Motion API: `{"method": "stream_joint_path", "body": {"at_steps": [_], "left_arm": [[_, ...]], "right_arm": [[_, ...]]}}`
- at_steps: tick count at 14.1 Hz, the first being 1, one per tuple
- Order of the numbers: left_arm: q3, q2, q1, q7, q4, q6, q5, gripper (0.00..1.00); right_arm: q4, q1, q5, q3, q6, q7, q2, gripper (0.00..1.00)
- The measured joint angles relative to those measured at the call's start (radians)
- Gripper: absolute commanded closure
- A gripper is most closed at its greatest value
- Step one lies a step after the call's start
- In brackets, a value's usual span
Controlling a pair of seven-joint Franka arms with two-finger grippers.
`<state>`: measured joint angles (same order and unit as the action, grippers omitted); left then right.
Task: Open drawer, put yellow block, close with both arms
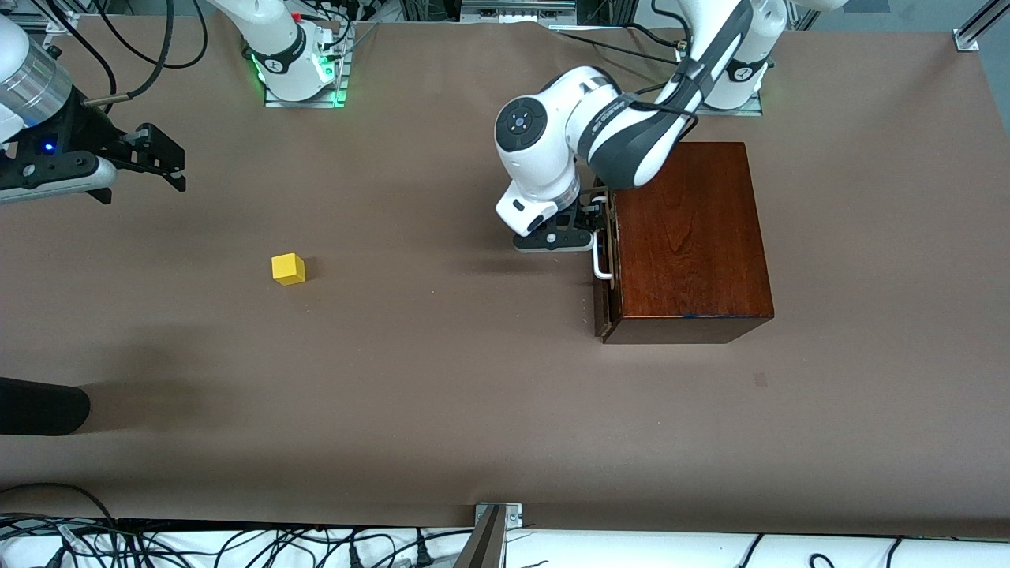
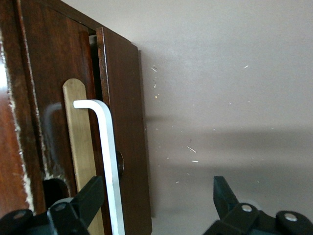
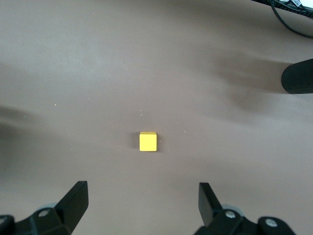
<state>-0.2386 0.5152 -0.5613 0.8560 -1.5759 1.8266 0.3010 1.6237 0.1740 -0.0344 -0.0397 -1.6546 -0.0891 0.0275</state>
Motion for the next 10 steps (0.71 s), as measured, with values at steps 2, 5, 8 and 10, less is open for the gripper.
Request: {"method": "stream_joint_path", "body": {"at_steps": [2,5,8,10], "left_arm": [[0.003,0.004,0.000,0.000,-0.001,0.000,0.019,0.00],[0.005,0.007,0.000,0.002,-0.006,0.000,0.042,0.00],[0.006,0.027,0.000,0.012,-0.016,0.011,0.078,0.00],[0.006,0.047,0.000,0.024,-0.017,0.023,0.086,0.00]], "right_arm": [[0.000,0.000,0.000,0.000,0.000,0.000,0.000,0.00],[0.000,0.000,0.000,0.000,0.001,0.000,0.000,0.00],[0.000,0.000,0.000,0.002,0.001,0.000,0.000,0.00],[0.000,0.001,0.001,0.006,0.000,0.000,0.000,0.00]]}}
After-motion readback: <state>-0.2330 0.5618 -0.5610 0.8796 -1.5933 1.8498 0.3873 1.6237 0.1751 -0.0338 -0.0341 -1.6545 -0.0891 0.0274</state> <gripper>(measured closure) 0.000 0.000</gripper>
